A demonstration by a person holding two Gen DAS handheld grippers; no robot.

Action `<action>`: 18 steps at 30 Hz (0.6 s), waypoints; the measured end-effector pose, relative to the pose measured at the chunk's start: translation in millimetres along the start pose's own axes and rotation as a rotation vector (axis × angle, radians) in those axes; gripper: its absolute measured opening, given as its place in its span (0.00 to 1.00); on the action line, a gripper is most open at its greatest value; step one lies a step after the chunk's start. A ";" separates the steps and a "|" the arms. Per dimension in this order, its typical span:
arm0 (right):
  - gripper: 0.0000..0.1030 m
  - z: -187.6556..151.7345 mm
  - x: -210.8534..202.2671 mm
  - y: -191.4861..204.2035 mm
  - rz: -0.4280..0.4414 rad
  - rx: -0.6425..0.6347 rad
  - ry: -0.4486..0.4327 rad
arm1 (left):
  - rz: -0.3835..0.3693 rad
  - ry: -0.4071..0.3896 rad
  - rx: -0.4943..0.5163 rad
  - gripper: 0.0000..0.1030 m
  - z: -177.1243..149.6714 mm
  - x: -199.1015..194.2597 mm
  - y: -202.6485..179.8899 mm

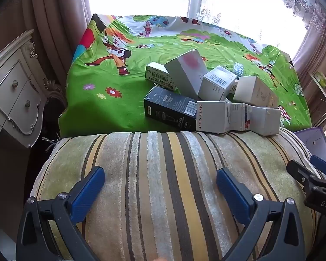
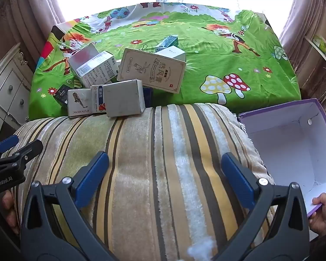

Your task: Organize rigid objects

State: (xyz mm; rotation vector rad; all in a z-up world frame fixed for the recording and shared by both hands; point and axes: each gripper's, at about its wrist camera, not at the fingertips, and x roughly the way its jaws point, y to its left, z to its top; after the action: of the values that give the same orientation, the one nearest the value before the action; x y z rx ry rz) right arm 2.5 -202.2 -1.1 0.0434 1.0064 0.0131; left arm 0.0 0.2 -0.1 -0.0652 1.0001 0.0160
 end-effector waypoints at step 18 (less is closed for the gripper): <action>1.00 -0.1 -1.5 0.9 0.001 0.003 -0.006 | -0.009 0.013 -0.020 1.00 -4.7 4.5 0.5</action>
State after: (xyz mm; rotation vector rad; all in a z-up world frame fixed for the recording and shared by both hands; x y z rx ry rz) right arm 1.6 -201.3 0.2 0.0471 1.0002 0.0127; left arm -1.6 0.3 -6.4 -0.0883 1.0125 0.0177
